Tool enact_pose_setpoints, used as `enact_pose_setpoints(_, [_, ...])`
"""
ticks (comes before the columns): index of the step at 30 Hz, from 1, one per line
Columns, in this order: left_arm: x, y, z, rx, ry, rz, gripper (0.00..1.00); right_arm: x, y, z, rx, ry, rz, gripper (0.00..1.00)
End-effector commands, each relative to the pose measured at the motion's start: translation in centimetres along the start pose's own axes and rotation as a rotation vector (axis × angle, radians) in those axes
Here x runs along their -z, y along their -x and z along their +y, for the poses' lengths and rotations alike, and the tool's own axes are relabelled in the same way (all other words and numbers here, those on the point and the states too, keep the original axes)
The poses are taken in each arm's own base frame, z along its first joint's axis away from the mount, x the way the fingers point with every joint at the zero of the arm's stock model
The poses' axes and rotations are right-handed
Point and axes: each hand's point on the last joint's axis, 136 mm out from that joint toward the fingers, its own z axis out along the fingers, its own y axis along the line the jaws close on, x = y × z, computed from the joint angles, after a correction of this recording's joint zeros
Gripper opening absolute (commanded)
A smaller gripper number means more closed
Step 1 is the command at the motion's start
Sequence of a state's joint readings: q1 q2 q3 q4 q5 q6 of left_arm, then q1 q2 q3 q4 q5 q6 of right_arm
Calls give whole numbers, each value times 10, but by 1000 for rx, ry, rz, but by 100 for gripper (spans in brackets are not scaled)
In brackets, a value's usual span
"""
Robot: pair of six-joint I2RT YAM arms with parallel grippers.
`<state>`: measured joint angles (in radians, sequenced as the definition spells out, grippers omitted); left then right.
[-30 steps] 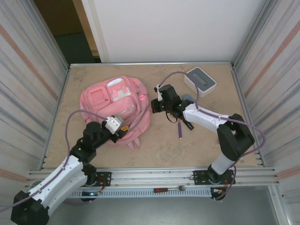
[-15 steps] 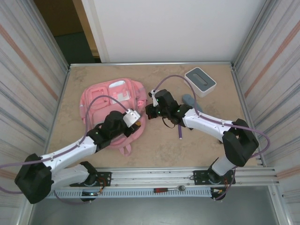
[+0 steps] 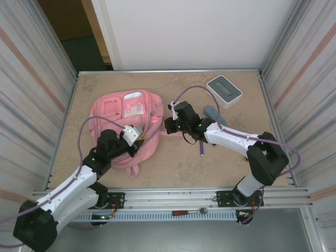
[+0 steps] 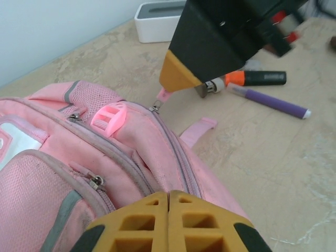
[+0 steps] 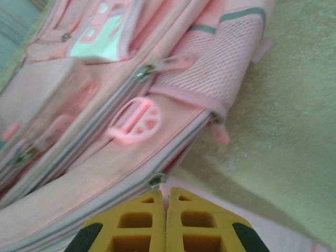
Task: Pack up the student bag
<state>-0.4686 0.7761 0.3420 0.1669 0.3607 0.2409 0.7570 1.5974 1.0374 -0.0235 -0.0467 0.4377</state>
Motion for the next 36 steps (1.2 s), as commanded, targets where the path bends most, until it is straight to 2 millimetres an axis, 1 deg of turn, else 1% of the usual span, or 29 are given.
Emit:
enact_pose_setpoints(1, [16, 41, -15, -25, -103, -201, 0, -10, 31, -59, -66, -207, -82, 0])
enact_pose_setpoints(4, [16, 43, -24, -34, -159, -220, 0, -24, 32, -63, -95, -194, -48, 0])
enact_pose_setpoints(6, [12, 40, -25, -26, -178, -203, 0, -27, 30, -58, -110, -127, -12, 0])
enact_pose_setpoints(7, [10, 38, -26, -21, -185, -193, 0, -26, 29, -53, -113, -82, 3, 5])
enact_pose_setpoints(10, [6, 36, -29, -12, -216, -180, 0, -14, 28, -36, -125, 72, 32, 34])
enact_pose_setpoints(11, [4, 36, -29, -9, -222, -179, 0, -10, 31, -33, -166, 126, 30, 43])
enact_pose_setpoints(13, [2, 35, -30, -6, -236, -177, 0, -7, 38, -32, -285, 218, 26, 54])
enact_pose_setpoints(15, [1, 33, -31, -1, -248, -167, 0, -14, 47, -34, -394, 268, 36, 65])
enact_pose_setpoints(16, [0, 32, -31, 1, -248, -164, 0, -23, 47, -37, -427, 263, 55, 73])
enact_pose_setpoints(19, [-1, 32, -32, 8, -251, -163, 0, -56, 46, -48, -490, 224, 112, 75])
enact_pose_setpoints(20, [-1, 32, -31, 10, -249, -163, 0, -68, 46, -52, -512, 224, 127, 75])
enact_pose_setpoints(21, [-1, 31, -31, 16, -247, -160, 0, -77, 48, -50, -531, 248, 138, 75])
enact_pose_setpoints(23, [-2, 30, -30, 23, -240, -152, 0, -94, 47, -43, -567, 306, 169, 74])
enact_pose_setpoints(26, [-5, 24, -27, 39, -226, -132, 0, -110, 48, -29, -598, 390, 199, 67])
enact_pose_setpoints(27, [-5, 23, -27, 44, -223, -126, 0, -112, 50, -26, -601, 404, 203, 62])
enact_pose_setpoints(28, [-7, 21, -25, 55, -216, -116, 0, -112, 50, -26, -601, 410, 206, 53])
enact_pose_setpoints(29, [-8, 19, -23, 70, -203, -108, 0, -111, 49, -25, -599, 412, 211, 40])
enact_pose_setpoints(31, [-10, 15, -15, 100, -159, -88, 0, -106, 46, -32, -598, 387, 212, 16])
enact_pose_setpoints(32, [-12, 12, -8, 122, -120, -73, 0, -101, 43, -38, -599, 366, 209, 8])
enact_pose_setpoints(34, [-14, 7, 9, 173, -26, -47, 1, -90, 37, -45, -588, 329, 199, 3])
enact_pose_setpoints(36, [-12, 0, 30, 241, 72, -22, 1, -76, 32, -50, -568, 293, 184, 0])
